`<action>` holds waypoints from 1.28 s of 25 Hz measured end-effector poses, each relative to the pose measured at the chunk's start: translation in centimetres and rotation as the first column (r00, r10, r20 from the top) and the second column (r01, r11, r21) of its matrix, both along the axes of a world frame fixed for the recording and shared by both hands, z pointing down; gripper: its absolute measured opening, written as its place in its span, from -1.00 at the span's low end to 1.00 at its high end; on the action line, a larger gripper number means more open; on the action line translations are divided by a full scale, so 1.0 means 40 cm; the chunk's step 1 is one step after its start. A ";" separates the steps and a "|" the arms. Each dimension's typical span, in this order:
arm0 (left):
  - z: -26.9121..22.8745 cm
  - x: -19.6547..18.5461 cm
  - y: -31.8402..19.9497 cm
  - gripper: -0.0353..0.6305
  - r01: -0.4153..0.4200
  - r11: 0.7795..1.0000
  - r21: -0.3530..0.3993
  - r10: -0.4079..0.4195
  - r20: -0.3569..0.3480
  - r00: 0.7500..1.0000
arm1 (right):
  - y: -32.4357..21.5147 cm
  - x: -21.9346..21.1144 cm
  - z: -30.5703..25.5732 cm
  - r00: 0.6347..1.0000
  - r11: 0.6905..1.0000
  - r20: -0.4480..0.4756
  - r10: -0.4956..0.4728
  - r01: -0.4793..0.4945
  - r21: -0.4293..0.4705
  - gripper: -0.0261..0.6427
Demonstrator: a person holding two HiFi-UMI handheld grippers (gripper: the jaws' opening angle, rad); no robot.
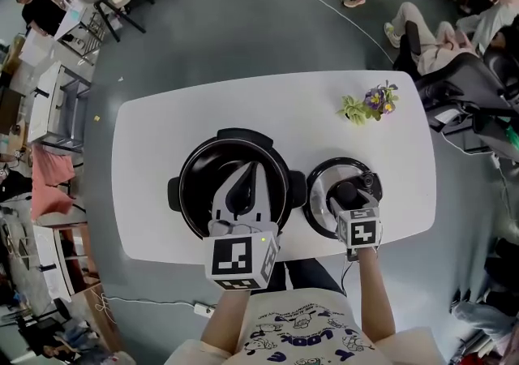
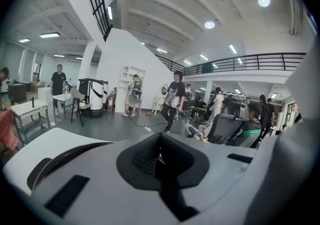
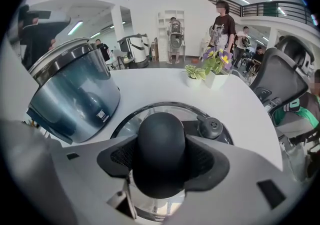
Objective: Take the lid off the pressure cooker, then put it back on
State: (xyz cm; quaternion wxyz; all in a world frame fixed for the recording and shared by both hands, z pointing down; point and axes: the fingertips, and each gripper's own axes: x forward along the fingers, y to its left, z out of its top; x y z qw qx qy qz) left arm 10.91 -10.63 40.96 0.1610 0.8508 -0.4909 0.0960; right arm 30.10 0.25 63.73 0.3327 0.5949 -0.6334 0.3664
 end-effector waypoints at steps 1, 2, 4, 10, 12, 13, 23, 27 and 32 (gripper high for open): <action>0.003 -0.004 0.000 -0.85 0.003 1.000 -0.002 -0.003 0.001 1.000 | 0.000 -0.002 0.002 1.000 1.000 0.002 -0.003 0.003 -0.004 -0.03; 0.005 -0.008 0.001 -0.85 0.006 1.000 -0.003 -0.006 0.001 1.000 | 0.000 -0.004 0.004 1.000 1.000 0.002 -0.006 0.006 -0.009 -0.04; 0.012 -0.012 0.006 -0.85 0.011 1.000 -0.003 -0.011 0.002 1.000 | 0.003 -0.004 0.011 1.000 1.000 0.001 -0.014 0.014 -0.021 -0.04; 0.023 -0.036 -0.005 -0.85 0.039 0.999 -0.006 -0.039 0.004 0.999 | -0.019 -0.011 0.024 1.000 0.998 0.003 -0.027 0.027 -0.061 -0.03; 0.018 -0.038 -0.003 -0.85 0.046 0.999 -0.005 -0.046 0.004 0.999 | -0.019 -0.003 0.024 1.000 0.998 -0.001 -0.025 0.025 -0.064 -0.04; 0.013 -0.036 0.002 -0.85 0.050 0.999 -0.003 -0.050 0.003 0.999 | -0.015 0.006 0.024 1.000 0.998 -0.006 -0.026 0.025 -0.065 -0.04; -0.003 -0.114 0.004 -0.85 0.132 0.991 0.008 -0.133 0.009 0.991 | -0.016 0.001 0.025 1.000 0.997 -0.012 -0.023 0.022 -0.077 -0.05; -0.023 -0.124 0.020 -0.85 0.165 0.986 0.019 -0.165 0.010 0.986 | -0.005 0.024 0.000 1.000 0.995 -0.009 -0.027 0.026 -0.099 -0.05; -0.038 -0.184 0.025 -0.85 0.195 0.980 0.026 -0.195 0.001 0.981 | -0.002 -0.012 -0.036 0.997 0.995 0.073 -0.014 0.021 -0.098 -0.05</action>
